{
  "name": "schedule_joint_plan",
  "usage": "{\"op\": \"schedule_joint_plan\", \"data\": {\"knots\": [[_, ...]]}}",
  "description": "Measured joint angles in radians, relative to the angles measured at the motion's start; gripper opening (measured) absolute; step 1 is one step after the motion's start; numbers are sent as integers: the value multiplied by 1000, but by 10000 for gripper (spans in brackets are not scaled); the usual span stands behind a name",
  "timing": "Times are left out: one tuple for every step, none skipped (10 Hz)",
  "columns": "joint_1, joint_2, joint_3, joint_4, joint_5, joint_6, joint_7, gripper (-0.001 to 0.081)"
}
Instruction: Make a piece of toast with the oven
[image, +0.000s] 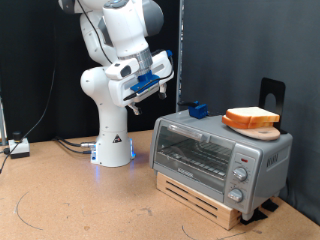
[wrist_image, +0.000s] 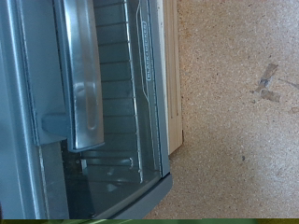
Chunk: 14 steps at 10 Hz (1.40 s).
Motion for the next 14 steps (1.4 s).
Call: {"op": "schedule_joint_plan", "data": {"knots": [[10, -2, -14, 8, 47, -35, -34, 809], [22, -4, -36, 16, 89, -62, -78, 809], [29, 0, -40, 14, 97, -76, -86, 809], [32, 11, -33, 6, 96, -75, -80, 809], [32, 33, -20, -7, 92, -67, -70, 809], [33, 59, -4, -22, 92, -40, -66, 809], [34, 85, 13, -42, 93, 7, -66, 809], [38, 110, 29, -59, 95, 53, -65, 809], [42, 136, 40, -71, 101, 89, -63, 809], [48, 163, 47, -78, 108, 115, -63, 809], [54, 188, 50, -84, 116, 137, -63, 809], [60, 206, 53, -87, 131, 153, -68, 809], [66, 213, 53, -88, 145, 162, -75, 809], [66, 215, 53, -88, 150, 164, -76, 809]]}}
